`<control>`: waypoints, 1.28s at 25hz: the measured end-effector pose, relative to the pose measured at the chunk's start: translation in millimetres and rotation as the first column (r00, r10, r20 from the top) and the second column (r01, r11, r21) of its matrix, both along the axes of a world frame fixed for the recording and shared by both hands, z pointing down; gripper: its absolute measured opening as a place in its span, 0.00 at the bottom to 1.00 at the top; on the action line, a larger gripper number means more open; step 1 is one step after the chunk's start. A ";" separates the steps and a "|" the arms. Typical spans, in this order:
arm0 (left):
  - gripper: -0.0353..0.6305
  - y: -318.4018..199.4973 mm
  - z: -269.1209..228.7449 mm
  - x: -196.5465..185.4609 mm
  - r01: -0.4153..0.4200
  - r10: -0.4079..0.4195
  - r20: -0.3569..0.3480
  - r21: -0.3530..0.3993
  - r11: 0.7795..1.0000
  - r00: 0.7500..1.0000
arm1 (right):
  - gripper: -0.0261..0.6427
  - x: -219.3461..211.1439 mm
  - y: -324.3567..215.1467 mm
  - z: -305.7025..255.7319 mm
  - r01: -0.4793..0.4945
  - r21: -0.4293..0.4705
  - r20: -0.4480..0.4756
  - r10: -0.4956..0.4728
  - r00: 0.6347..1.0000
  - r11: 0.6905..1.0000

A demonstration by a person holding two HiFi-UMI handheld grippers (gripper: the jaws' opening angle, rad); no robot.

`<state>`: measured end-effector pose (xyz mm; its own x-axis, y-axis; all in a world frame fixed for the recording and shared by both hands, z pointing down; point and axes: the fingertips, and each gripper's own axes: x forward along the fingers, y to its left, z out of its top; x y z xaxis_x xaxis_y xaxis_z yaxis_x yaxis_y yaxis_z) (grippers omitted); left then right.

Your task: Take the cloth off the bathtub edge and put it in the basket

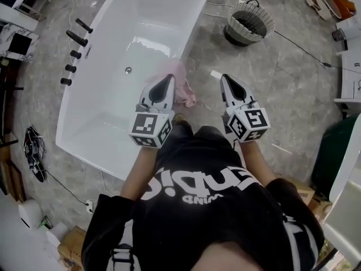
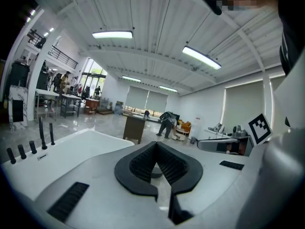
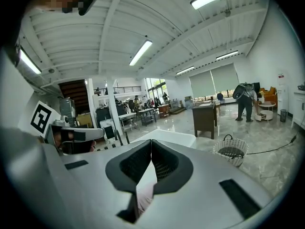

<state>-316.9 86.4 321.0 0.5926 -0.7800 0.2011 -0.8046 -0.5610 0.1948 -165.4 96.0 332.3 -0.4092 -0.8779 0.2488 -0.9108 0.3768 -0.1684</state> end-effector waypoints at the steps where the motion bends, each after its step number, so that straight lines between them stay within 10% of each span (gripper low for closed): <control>1: 0.07 -6.1 0.5 -0.4 0.004 -0.004 -0.002 -0.006 1.000 1.000 | 0.06 -0.5 -5.4 -0.3 0.005 -0.003 -0.002 -0.005 1.000 1.000; 17: 0.07 -64.1 11.8 5.4 0.095 -0.094 0.034 -0.036 0.995 0.995 | 0.06 17.6 -73.2 18.0 0.049 -0.048 0.032 -0.048 0.998 0.998; 32: 0.07 -83.6 162.4 -3.1 0.139 -0.131 0.063 -0.137 0.981 0.989 | 0.06 0.7 -93.1 152.3 0.147 -0.158 -0.030 -0.154 0.988 0.976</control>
<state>-320.0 2.8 483.3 0.4692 -0.8137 0.3432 -0.8824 -0.4167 0.2186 -164.8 2.8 484.6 -0.5199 -0.7567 0.3963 -0.8532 0.4823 -0.1984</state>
